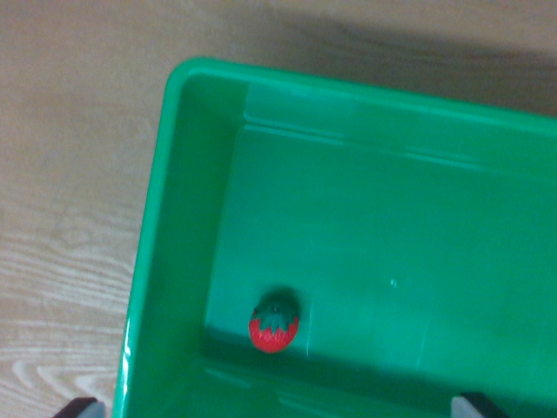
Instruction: Pick fruit
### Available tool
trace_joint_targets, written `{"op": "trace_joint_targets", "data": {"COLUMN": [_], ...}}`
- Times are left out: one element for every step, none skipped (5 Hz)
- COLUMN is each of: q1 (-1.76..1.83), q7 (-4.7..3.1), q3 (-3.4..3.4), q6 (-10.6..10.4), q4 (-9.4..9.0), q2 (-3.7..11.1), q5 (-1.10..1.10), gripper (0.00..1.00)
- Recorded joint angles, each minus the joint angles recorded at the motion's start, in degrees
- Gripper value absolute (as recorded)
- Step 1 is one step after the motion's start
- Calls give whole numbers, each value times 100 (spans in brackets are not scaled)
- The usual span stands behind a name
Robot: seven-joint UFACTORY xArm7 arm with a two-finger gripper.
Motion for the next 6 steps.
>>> {"op": "trace_joint_targets", "data": {"q1": [0,6,6,23,35,35], "q7": [0,7,7,30,46,46], "q3": [0,8,8,31,47,47], "q6": [0,-82,-82,-332,-507,-507], "q4": [0,-82,-82,-334,-510,-510], "q2": [0,17,17,69,106,106], "q5": [0,-10,-10,-42,-65,-65], "gripper": [0,0,0,0,0,0]}}
